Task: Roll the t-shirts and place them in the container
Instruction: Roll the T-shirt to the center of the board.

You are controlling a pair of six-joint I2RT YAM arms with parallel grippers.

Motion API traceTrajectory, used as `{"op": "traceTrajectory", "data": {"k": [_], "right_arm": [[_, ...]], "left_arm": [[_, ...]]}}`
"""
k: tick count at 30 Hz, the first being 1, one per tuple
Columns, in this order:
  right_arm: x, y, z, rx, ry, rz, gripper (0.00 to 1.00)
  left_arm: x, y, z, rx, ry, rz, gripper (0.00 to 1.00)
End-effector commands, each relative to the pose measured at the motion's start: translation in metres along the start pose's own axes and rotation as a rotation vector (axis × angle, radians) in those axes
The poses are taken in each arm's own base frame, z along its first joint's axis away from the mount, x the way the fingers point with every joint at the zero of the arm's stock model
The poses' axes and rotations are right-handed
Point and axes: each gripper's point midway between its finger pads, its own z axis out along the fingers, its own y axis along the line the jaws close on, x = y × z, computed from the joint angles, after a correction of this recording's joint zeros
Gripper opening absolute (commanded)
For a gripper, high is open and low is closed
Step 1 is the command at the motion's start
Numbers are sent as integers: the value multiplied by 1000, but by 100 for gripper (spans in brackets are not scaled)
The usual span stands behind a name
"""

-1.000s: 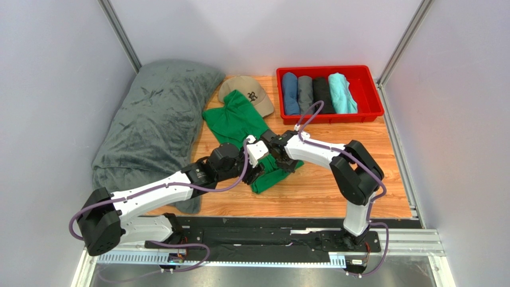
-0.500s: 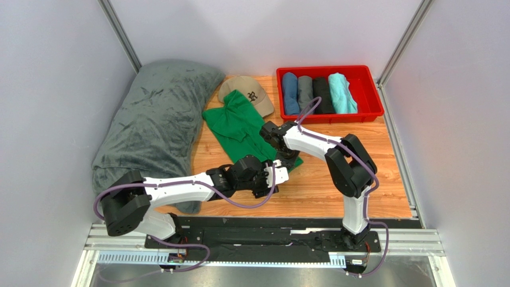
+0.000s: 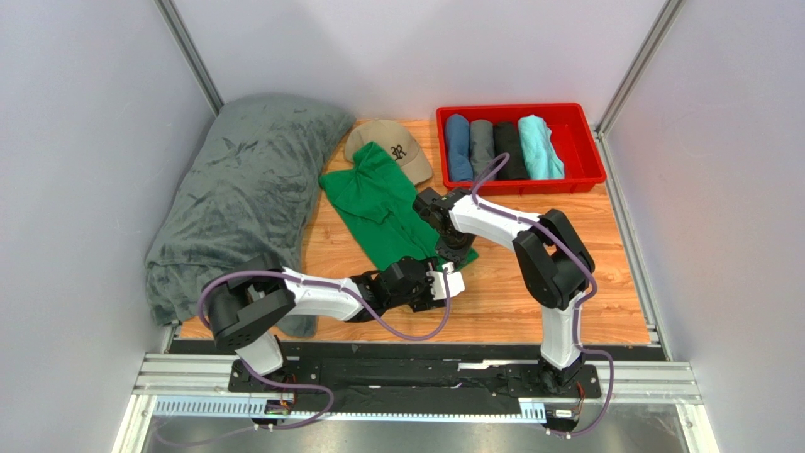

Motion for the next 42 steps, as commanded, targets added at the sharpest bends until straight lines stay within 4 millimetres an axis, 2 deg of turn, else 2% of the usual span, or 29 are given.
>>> {"op": "traceTrajectory", "data": {"k": [1,4,7,8,9,10,11,12,14,15,16,17,22,23,25,26,27,29,31,38,42], "right_arm": [[-2,12,6,-29,16,25,0],[-4,12,4,-38,18,29,0],[-7,13,1,-48,11,33,0],[-7,14,-1,-51,9,35,0],[-8,13,-1,-53,5,36,3],[-10,14,-5,-69,-1,42,6],[-11,15,-6,-80,-6,45,8],[-12,15,-8,-92,-14,48,15],[-17,17,-13,-136,-37,60,24],[-19,19,-17,-161,-52,54,35],[-20,20,-15,-186,-66,63,39],[-26,21,-26,-229,-89,79,43],[-51,23,-52,-375,-212,184,65],[-51,15,-48,-370,-234,200,66],[-63,17,-68,-464,-282,268,67],[-61,7,-62,-460,-295,276,67],[-68,10,-76,-526,-319,314,68],[-66,4,-79,-545,-334,345,69],[-59,0,-76,-551,-332,347,69],[-10,11,-58,-518,-270,292,65],[4,6,-45,-489,-246,308,64]], "left_arm": [[-6,16,9,-115,-71,54,69],[-1,19,9,-142,-62,37,62],[5,21,6,-163,-36,17,45],[5,22,6,-165,-33,12,32],[8,19,5,-155,-20,-4,25],[7,19,3,-150,-21,-16,3],[6,16,2,-132,-25,-32,0],[10,12,0,-112,-9,-62,0],[4,11,-5,-82,-20,-111,0],[7,10,-7,-60,-2,-162,0],[3,13,-11,-51,-12,-198,0],[4,17,-13,-27,-14,-240,0],[0,28,-20,27,-21,-400,0],[-1,26,-21,45,-23,-418,0],[4,25,-21,59,-12,-463,0],[2,21,-22,82,-16,-489,0],[6,21,-21,84,-6,-520,0],[7,16,-21,121,2,-551,0],[10,12,-20,139,18,-570,0],[17,5,-19,185,79,-642,0],[24,1,-17,197,111,-669,0]]}}
